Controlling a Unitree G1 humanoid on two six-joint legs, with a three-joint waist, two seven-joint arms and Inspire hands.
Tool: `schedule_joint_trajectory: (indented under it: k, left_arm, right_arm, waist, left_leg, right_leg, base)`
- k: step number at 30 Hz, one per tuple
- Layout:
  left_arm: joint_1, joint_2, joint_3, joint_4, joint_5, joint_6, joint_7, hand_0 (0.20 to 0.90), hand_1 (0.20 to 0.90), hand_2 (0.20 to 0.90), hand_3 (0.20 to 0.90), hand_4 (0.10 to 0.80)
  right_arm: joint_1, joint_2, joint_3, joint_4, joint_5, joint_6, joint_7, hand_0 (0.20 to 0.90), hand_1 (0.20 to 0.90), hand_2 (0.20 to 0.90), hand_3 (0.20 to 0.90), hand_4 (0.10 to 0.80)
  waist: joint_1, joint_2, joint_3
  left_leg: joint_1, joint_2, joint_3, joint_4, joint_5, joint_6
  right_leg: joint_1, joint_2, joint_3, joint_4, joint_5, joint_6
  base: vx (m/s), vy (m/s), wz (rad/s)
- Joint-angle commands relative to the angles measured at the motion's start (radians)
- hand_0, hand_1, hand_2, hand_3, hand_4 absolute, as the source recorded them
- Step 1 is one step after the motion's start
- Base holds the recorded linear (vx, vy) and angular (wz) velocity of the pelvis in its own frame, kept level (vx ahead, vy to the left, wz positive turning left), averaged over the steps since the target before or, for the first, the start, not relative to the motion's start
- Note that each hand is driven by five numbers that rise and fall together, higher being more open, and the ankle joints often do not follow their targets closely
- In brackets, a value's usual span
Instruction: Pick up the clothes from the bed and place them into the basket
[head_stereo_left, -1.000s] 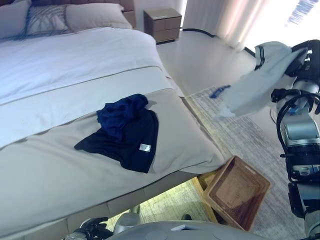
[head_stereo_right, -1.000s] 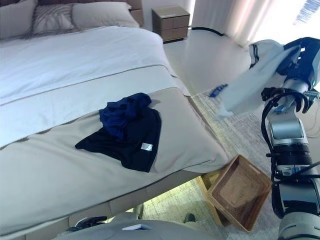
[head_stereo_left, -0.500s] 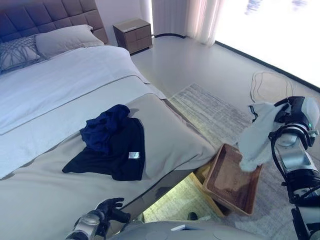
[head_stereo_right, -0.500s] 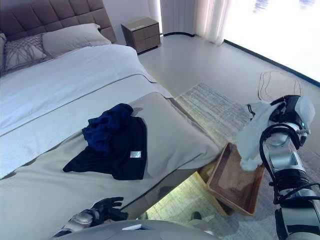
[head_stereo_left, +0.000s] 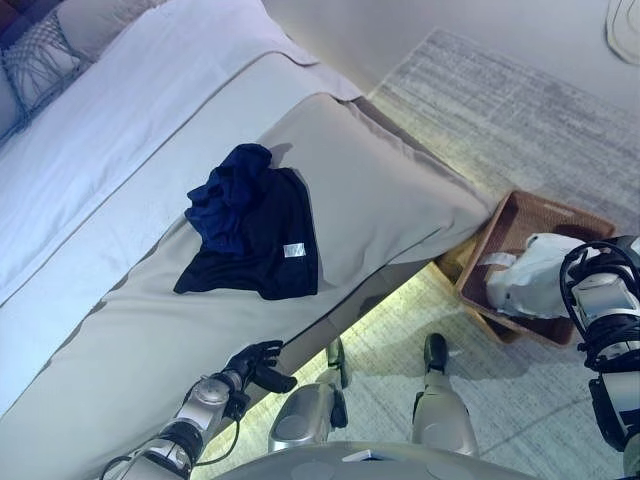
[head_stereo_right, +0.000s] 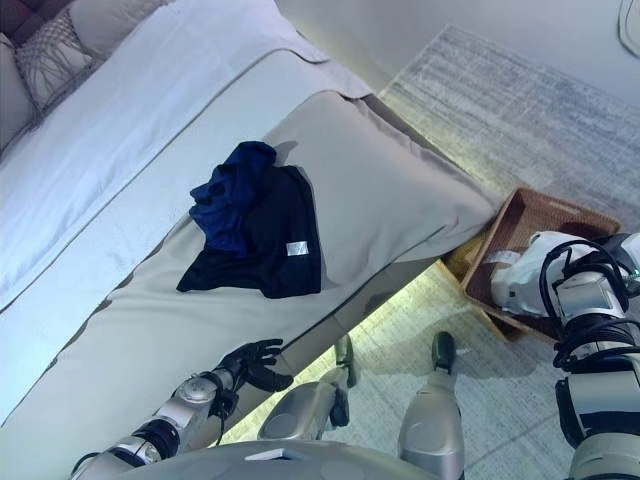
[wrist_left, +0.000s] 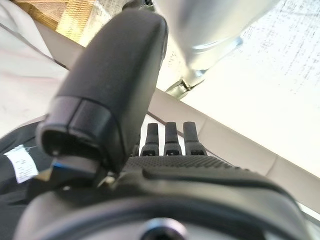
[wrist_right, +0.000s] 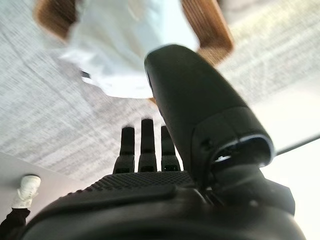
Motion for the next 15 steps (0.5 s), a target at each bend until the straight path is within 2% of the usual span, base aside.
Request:
schedule_joint_trajectory:
  k: [1, 5, 10, 13, 15]
  left_arm:
    - [-0.027, 0.069, -0.019, -0.014, -0.036, -0.034, 0.009, 0.9, 0.9, 0.9, 0.9, 0.8]
    - [-0.004, 0.073, -0.001, -0.017, -0.046, -0.022, 0.013, 0.9, 0.9, 0.9, 0.9, 0.8]
    - [0.012, 0.086, 0.018, -0.015, -0.043, -0.023, -0.001, 0.9, 0.9, 0.9, 0.9, 0.8]
    - [0.031, 0.077, 0.021, -0.014, -0.038, -0.027, 0.003, 0.9, 0.9, 0.9, 0.9, 0.8]
    - [0.051, 0.064, 0.031, -0.008, -0.036, -0.032, 0.012, 0.9, 0.9, 0.9, 0.9, 0.8]
  right_arm:
    - [-0.153, -0.126, 0.082, -0.027, -0.074, -0.027, -0.022, 0.9, 0.9, 0.9, 0.9, 0.8]
    - [-0.139, -0.135, 0.081, -0.032, -0.084, -0.041, -0.01, 0.9, 0.9, 0.9, 0.9, 0.8]
    - [-0.115, -0.136, 0.056, -0.113, -0.063, -0.08, -0.058, 0.9, 0.9, 0.9, 0.9, 0.8]
    - [-0.105, -0.137, 0.028, -0.203, -0.083, -0.133, -0.095, 0.9, 0.9, 0.9, 0.9, 0.8]
    - [-0.102, -0.12, 0.01, -0.367, -0.141, -0.167, -0.076, 0.9, 0.9, 0.9, 0.9, 0.8]
  waist:
    - [-0.011, -0.103, -0.017]
    - [-0.01, -0.119, -0.017]
    - [-0.001, -0.148, -0.017]
    - [0.005, -0.165, -0.022]
    - [0.012, -0.181, -0.03]
  left_leg:
    - [0.012, -0.031, 0.029, 0.013, -0.103, 0.001]
    - [0.015, -0.03, 0.044, 0.01, -0.106, -0.002]
    - [0.011, -0.022, 0.05, 0.015, -0.107, -0.005]
    - [0.017, -0.021, 0.048, 0.016, -0.108, -0.005]
    - [0.03, -0.021, 0.046, 0.016, -0.114, -0.005]
  right_leg:
    - [-0.037, 0.01, 0.005, 0.116, -0.113, -0.053]
    - [-0.03, 0.016, 0.005, 0.077, -0.089, -0.045]
    - [-0.017, 0.019, -0.003, 0.064, -0.083, -0.04]
    - [0.003, 0.016, -0.006, 0.052, -0.077, -0.035]
    - [0.024, 0.009, -0.014, 0.046, -0.079, -0.029]
  base:
    - [-0.01, 0.037, 0.0]
    - [0.01, 0.015, -0.02]
    - [0.005, 0.002, 0.02]
    - [0.06, 0.041, 0.01]
    - [0.095, 0.091, 0.06]
